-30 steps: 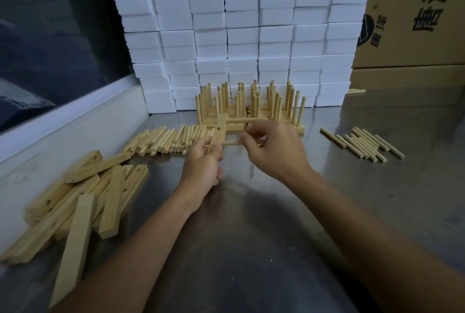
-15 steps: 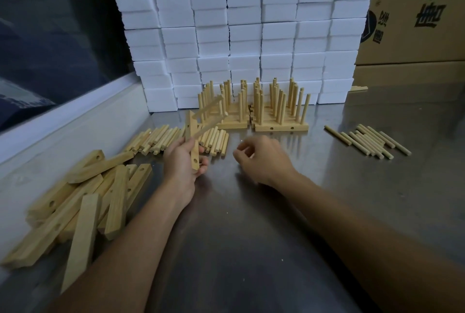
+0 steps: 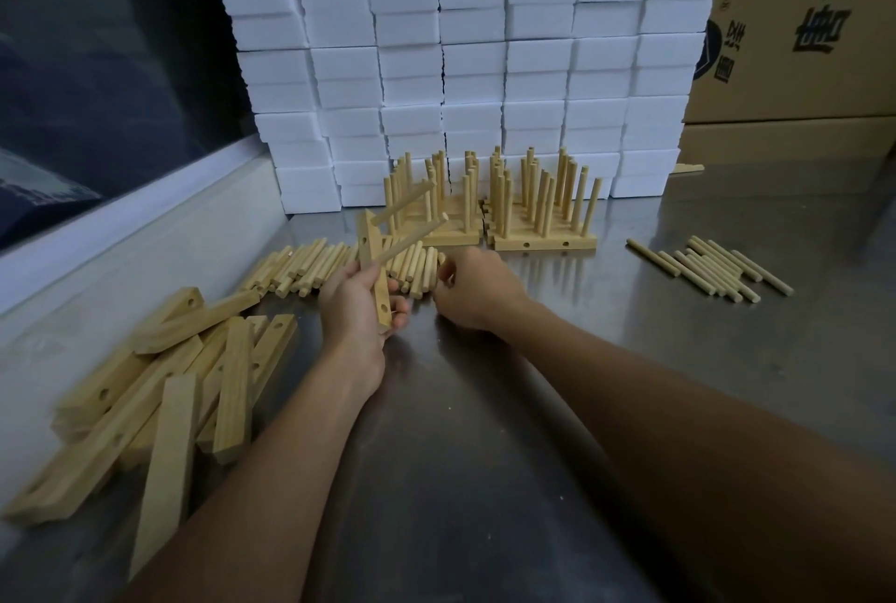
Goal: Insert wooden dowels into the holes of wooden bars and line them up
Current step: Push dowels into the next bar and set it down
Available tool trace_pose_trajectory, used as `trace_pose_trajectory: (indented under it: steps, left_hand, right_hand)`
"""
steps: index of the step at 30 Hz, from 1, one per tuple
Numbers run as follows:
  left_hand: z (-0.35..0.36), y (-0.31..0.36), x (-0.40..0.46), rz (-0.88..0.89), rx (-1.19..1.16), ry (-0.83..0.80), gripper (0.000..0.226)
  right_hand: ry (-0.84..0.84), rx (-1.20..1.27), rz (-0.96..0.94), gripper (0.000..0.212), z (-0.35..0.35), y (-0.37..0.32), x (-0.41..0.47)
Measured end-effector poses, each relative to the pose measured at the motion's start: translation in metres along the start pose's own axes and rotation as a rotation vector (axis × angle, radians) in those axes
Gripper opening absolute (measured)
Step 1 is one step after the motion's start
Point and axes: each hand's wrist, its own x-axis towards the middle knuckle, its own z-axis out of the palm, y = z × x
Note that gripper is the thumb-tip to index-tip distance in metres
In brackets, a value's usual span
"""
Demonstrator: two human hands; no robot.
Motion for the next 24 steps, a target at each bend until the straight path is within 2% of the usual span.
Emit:
trace_pose_trajectory:
  steps: [7,9,11,13,14,18,24]
  left_hand:
    - [0.000,0.001,0.000,-0.019,0.007,0.001,0.016]
    - [0.001,0.001,0.000,-0.028,0.022,0.004,0.016]
    - [0.002,0.001,-0.001,-0.030,0.047,0.002,0.015]
    - [0.002,0.001,-0.002,-0.029,0.052,-0.011,0.015]
    - [0.002,0.001,-0.003,-0.034,0.045,-0.016,0.015]
    - [0.008,0.002,-0.008,-0.108,-0.056,-0.048,0.014]
    - [0.021,0.001,-0.023,-0.240,-0.219,-0.177,0.015]
  right_hand:
    - [0.041,-0.095,0.119,0.012,-0.009,0.009,0.001]
    - [-0.018,-0.148,0.083,0.011,-0.015,0.013,-0.002]
    - [-0.110,-0.222,0.026,0.020,-0.021,0.016,-0.009]
    - [-0.146,-0.232,-0.003,0.016,-0.028,0.020,-0.016]
    - [-0.148,-0.220,-0.014,0.012,-0.031,0.021,-0.019]
    - [-0.102,-0.114,-0.026,0.024,-0.039,0.028,-0.034]
    - [-0.032,0.081,-0.072,0.015,-0.041,0.044,-0.057]
